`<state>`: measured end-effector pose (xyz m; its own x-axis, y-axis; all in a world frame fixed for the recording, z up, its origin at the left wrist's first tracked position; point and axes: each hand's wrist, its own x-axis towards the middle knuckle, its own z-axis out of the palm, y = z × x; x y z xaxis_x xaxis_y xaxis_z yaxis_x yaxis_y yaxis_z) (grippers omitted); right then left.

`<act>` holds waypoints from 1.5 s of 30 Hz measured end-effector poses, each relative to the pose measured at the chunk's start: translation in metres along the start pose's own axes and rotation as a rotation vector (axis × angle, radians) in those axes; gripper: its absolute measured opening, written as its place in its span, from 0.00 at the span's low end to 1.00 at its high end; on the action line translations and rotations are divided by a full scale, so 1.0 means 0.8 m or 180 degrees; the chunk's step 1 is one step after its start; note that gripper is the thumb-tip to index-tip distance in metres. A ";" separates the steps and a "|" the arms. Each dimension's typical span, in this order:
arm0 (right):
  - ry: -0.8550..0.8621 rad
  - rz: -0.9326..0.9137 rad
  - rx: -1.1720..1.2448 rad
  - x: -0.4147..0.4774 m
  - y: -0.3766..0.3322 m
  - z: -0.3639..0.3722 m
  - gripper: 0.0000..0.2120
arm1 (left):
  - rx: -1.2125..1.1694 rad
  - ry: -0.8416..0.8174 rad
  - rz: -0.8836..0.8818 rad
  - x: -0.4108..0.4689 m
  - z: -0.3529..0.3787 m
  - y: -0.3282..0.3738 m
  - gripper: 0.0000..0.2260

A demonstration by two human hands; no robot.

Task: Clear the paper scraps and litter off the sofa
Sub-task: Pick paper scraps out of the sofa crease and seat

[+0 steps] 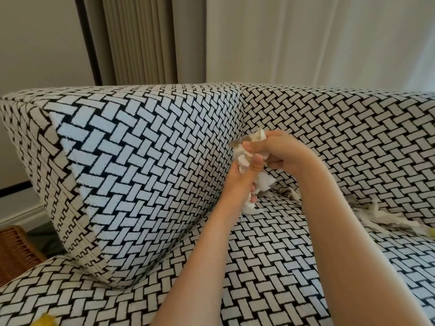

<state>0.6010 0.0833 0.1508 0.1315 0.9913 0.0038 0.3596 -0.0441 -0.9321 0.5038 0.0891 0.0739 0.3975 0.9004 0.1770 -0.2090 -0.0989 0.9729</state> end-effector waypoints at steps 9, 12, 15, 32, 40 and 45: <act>0.0099 0.0735 -0.0193 0.012 0.036 0.009 0.06 | 0.0169 0.0595 -0.0260 0.000 -0.014 -0.012 0.09; 0.0119 0.0870 -0.0214 0.009 0.047 0.005 0.06 | 0.0204 0.0866 -0.0412 -0.002 -0.018 -0.010 0.09; -0.0028 0.0937 -0.0337 0.002 0.050 -0.002 0.06 | 0.0176 0.1193 -0.0592 -0.001 -0.025 -0.006 0.09; -0.1636 0.1681 -0.3023 -0.004 0.055 -0.022 0.09 | 0.3398 0.0072 0.0003 -0.010 -0.024 -0.025 0.17; -0.1570 0.2062 -0.2673 -0.006 0.044 -0.035 0.16 | 0.3914 0.0060 -0.0257 -0.001 -0.024 -0.045 0.25; -0.1358 0.1947 -0.2730 -0.016 0.035 -0.031 0.18 | 0.3885 0.0081 0.0063 0.000 -0.024 -0.045 0.15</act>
<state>0.6324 0.0660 0.1337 0.2359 0.7283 -0.6433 0.8786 -0.4428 -0.1791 0.4945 0.1009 0.0358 0.3832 0.9009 0.2037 0.7669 -0.4333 0.4734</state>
